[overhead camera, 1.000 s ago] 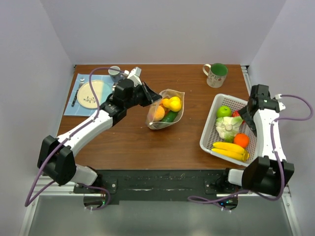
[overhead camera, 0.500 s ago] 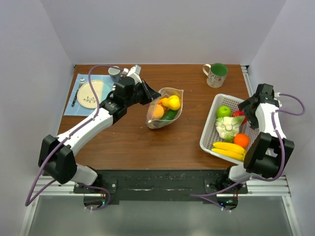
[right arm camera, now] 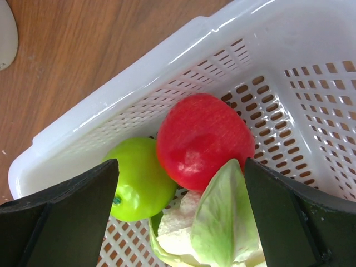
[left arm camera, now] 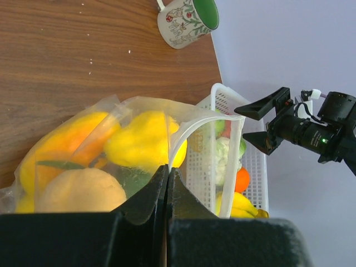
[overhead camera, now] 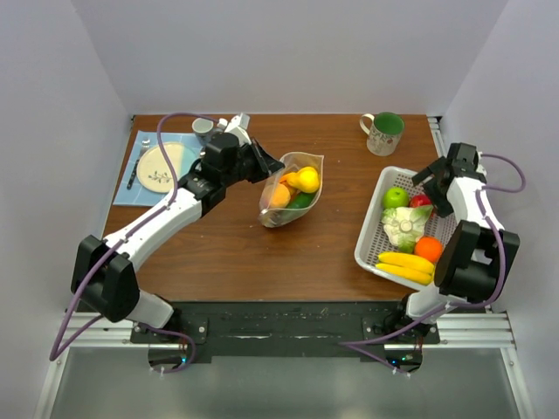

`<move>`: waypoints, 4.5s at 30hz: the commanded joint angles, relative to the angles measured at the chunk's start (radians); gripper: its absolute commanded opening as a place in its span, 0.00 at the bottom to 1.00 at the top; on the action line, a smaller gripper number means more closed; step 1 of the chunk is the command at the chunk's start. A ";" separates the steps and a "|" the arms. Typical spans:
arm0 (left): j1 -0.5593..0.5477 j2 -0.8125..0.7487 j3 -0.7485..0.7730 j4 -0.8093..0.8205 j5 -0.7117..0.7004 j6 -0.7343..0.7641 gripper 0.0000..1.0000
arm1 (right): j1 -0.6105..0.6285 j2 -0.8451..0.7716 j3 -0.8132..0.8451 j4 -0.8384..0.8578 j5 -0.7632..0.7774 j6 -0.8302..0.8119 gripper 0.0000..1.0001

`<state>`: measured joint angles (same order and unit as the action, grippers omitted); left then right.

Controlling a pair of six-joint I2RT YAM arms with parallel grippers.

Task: Place the food in the zip-top bag and seal the zipper
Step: Pick up the fake fruit from the bin, then place the fake fruit in the zipper food storage bag, then zip the zipper food storage bag at the center of the board.

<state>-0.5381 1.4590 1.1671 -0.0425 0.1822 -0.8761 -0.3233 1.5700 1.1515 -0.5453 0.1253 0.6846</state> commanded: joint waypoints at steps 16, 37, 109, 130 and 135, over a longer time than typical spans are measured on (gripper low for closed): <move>0.035 0.041 0.029 0.093 0.066 0.009 0.00 | 0.004 0.108 0.010 0.051 0.093 -0.112 0.99; 0.035 0.012 0.025 0.081 0.049 -0.001 0.00 | 0.004 -0.117 0.037 -0.070 0.183 -0.135 0.47; 0.033 -0.020 0.003 0.124 0.102 -0.001 0.00 | 0.997 0.108 0.597 -0.338 0.409 -0.017 0.38; 0.033 -0.037 0.011 0.070 0.178 0.120 0.01 | 0.948 0.278 0.826 -0.416 0.335 -0.043 0.00; 0.033 -0.045 0.008 0.072 0.183 0.120 0.07 | 0.948 0.269 0.818 -0.415 0.329 -0.037 0.00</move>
<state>-0.5106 1.4628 1.1667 0.0078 0.3370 -0.7807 0.6216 1.8614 1.9373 -0.9569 0.4725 0.6464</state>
